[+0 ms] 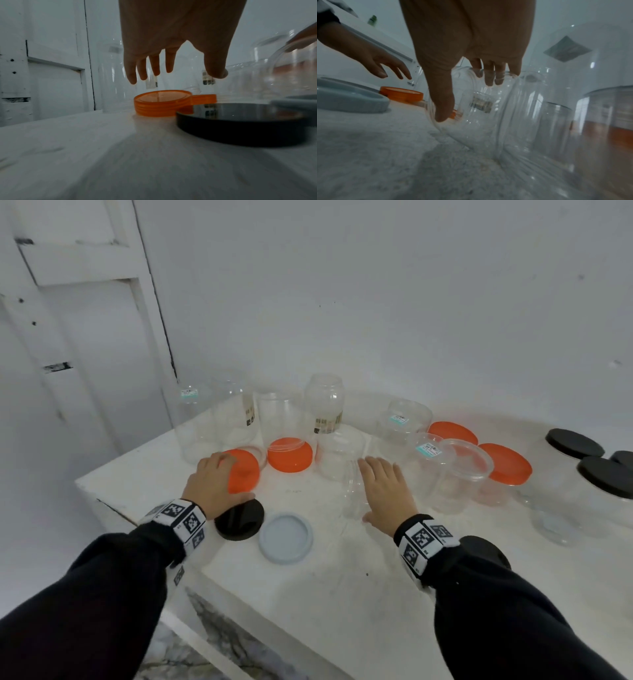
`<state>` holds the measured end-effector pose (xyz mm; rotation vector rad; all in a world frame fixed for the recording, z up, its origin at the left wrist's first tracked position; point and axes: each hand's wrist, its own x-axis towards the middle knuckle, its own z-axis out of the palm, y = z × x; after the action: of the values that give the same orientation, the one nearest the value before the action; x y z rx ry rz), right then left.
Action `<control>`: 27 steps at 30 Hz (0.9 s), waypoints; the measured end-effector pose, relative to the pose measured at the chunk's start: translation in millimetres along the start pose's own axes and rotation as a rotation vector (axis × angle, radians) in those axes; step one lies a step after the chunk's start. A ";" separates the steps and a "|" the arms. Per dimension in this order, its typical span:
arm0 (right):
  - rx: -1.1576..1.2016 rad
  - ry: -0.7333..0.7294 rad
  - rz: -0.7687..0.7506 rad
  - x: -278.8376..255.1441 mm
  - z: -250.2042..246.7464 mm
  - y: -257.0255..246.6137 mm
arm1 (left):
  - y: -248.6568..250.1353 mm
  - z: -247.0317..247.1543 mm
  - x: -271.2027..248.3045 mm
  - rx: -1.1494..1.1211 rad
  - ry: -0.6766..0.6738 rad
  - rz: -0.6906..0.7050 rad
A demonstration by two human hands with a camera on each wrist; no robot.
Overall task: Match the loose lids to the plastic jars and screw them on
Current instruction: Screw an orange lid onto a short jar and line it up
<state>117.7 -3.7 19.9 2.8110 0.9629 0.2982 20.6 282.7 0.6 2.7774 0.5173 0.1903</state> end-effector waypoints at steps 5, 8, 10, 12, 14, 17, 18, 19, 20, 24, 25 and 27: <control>0.225 0.053 0.078 -7.2 -4.2 -2.2 | -6.9 2.5 37.6 0.016 -0.067 0.008; 0.520 0.108 0.217 -18.8 -11.4 -5.8 | -6.3 6.0 53.9 0.055 -0.119 0.020; 0.711 0.120 0.321 -24.9 -13.0 -8.4 | -6.0 9.2 62.0 0.086 -0.146 0.023; 0.856 0.131 0.410 -29.6 -11.1 -10.0 | -5.5 11.9 67.9 0.125 -0.173 0.033; 0.954 0.130 0.468 -34.2 -8.4 -10.8 | -5.8 13.9 72.0 0.186 -0.194 0.047; 1.035 0.108 0.521 -41.8 -4.5 -11.6 | -9.1 17.2 76.3 0.221 -0.193 0.041; 1.059 0.106 0.538 -44.6 -2.8 -11.6 | -10.9 18.4 77.2 0.220 -0.185 0.035; 1.082 0.107 0.555 -47.1 -1.1 -11.5 | -12.6 19.6 77.8 0.221 -0.176 0.027; 1.100 0.107 0.569 -49.7 0.5 -11.3 | -14.2 20.4 78.1 0.223 -0.167 0.019; 1.172 0.088 0.598 -57.2 5.8 -8.9 | -16.7 17.7 76.9 0.193 -0.133 0.002; 1.190 0.079 0.606 -59.2 6.2 -8.3 | -16.1 15.3 75.9 0.178 -0.127 0.004; 1.223 0.061 0.619 -64.4 6.8 -7.4 | -13.9 8.7 72.5 0.109 -0.095 0.009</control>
<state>65.2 -38.4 2.9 4.1931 0.1899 -0.2722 84.8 319.5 -6.9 2.8783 0.5055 0.0328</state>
